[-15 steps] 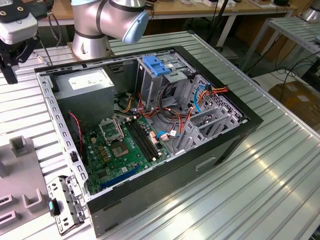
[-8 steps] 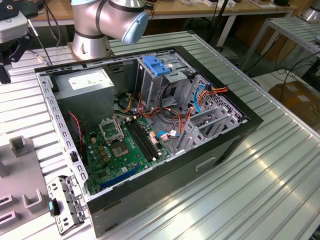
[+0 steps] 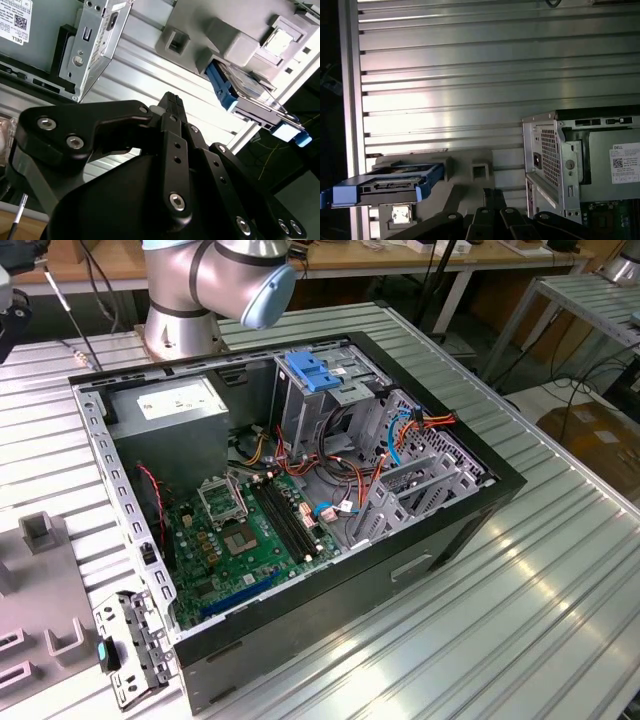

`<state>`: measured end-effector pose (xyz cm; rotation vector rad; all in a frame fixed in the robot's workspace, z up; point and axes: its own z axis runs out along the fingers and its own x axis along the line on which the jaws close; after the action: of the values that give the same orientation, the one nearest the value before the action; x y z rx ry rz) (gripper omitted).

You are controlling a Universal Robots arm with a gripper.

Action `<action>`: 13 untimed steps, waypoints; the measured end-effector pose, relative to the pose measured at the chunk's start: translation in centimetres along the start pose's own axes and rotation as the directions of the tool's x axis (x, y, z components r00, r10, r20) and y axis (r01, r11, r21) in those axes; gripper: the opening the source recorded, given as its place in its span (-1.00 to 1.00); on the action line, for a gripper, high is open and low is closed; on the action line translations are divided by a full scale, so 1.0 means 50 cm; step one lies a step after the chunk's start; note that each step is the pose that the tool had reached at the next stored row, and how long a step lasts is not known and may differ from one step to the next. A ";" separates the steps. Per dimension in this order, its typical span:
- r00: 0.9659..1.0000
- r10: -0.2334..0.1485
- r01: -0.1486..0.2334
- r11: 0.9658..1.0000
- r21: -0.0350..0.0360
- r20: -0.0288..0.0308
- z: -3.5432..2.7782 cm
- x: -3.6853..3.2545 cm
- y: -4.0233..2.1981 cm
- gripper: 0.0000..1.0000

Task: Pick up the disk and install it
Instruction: 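Reach for the disk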

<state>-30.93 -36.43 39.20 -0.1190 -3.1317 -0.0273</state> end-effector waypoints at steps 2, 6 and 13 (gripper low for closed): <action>1.000 0.000 0.000 1.000 0.000 0.000 0.000 0.008 0.001 -0.79; 1.000 0.000 0.000 1.000 0.000 -0.002 0.001 0.031 0.008 -0.79; 1.000 0.000 0.000 1.000 0.000 -0.003 0.002 0.075 0.016 -0.79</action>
<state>-34.59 -35.34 39.17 -0.1189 -3.1284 -0.0273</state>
